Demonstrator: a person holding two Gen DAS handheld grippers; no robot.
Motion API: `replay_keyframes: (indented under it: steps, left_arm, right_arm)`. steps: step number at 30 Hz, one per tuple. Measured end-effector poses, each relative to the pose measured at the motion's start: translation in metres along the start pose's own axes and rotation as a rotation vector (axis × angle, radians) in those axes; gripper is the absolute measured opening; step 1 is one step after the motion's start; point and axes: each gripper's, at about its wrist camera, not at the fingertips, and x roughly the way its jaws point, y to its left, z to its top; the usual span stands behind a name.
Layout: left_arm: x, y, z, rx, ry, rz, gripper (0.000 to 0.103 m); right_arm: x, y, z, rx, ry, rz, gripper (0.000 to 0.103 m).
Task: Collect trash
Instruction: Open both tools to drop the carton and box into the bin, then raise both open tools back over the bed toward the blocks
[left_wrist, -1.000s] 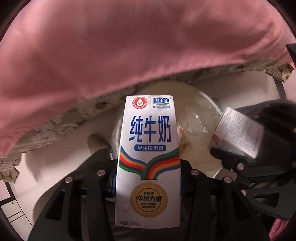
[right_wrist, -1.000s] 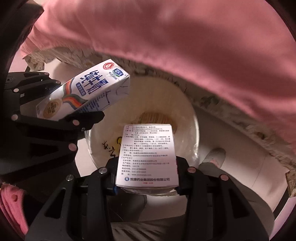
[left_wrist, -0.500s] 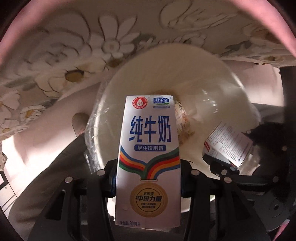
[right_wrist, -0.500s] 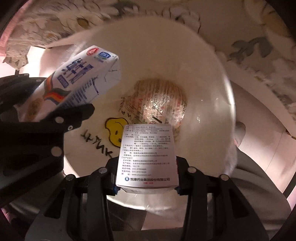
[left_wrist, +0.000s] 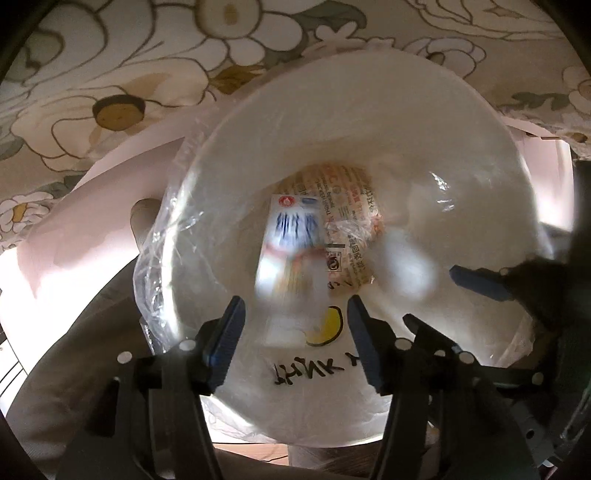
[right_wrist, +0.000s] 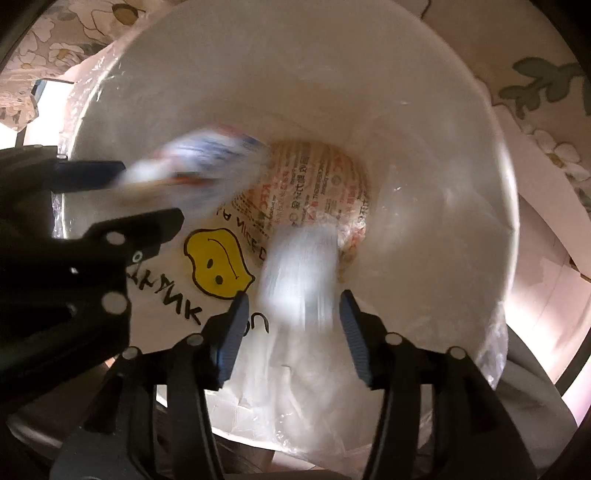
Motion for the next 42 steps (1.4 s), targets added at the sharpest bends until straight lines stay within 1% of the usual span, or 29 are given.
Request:
replay_keyframes:
  steps: [3, 5, 8, 12, 13, 16, 18, 20, 22, 24, 26, 30, 33, 35, 41, 42]
  left_arm:
    - [-0.007, 0.002, 0.003, 0.005, -0.001, 0.003, 0.06]
    - [0.0, 0.003, -0.003, 0.009, -0.003, 0.004, 0.06]
    - [-0.002, 0.001, -0.007, 0.015, -0.013, 0.011, 0.06]
    - [-0.027, -0.005, -0.02, 0.052, -0.065, 0.032, 0.06]
    - [-0.032, -0.004, -0.022, 0.059, -0.077, 0.038, 0.06]
    - [-0.059, -0.004, -0.036, 0.092, -0.15, 0.077, 0.06]
    - [-0.084, -0.008, -0.048, 0.12, -0.215, 0.105, 0.06]
    - [-0.102, -0.013, -0.056, 0.133, -0.266, 0.12, 0.062]
    - [-0.124, -0.016, -0.067, 0.143, -0.32, 0.125, 0.064]
    - [-0.139, -0.017, -0.075, 0.144, -0.358, 0.127, 0.065]
    - [-0.161, -0.019, -0.085, 0.143, -0.404, 0.12, 0.065]
    - [-0.199, -0.021, -0.1, 0.141, -0.483, 0.117, 0.068]
    - [-0.223, -0.025, -0.111, 0.139, -0.538, 0.13, 0.07]
    - [-0.241, -0.027, -0.116, 0.136, -0.572, 0.146, 0.071]
    - [-0.288, -0.02, -0.119, 0.106, -0.665, 0.175, 0.075]
    - [-0.296, -0.017, -0.119, 0.101, -0.676, 0.179, 0.075]
  right_arm:
    - [-0.002, 0.0, -0.001, 0.001, -0.004, 0.004, 0.052]
    - [-0.005, -0.002, -0.002, 0.005, -0.01, 0.006, 0.052]
    - [-0.009, -0.001, -0.003, 0.006, -0.021, 0.004, 0.052]
    - [-0.03, 0.003, -0.009, -0.015, -0.066, -0.007, 0.052]
    - [-0.03, 0.004, -0.009, -0.022, -0.085, -0.013, 0.052]
    - [-0.054, 0.009, -0.018, -0.043, -0.136, -0.027, 0.052]
    - [-0.076, 0.012, -0.024, -0.056, -0.169, -0.028, 0.052]
    - [-0.097, 0.015, -0.032, -0.077, -0.209, -0.046, 0.052]
    - [-0.118, 0.018, -0.04, -0.092, -0.25, -0.063, 0.052]
    - [-0.132, 0.017, -0.049, -0.101, -0.278, -0.069, 0.052]
    - [-0.15, 0.019, -0.059, -0.11, -0.311, -0.077, 0.052]
    - [-0.183, 0.024, -0.076, -0.125, -0.382, -0.095, 0.053]
    - [-0.21, 0.026, -0.084, -0.124, -0.444, -0.107, 0.06]
    - [-0.231, 0.027, -0.09, -0.131, -0.479, -0.118, 0.063]
    - [-0.293, 0.017, -0.103, -0.132, -0.589, -0.144, 0.063]
    - [-0.304, 0.015, -0.104, -0.129, -0.609, -0.145, 0.066]
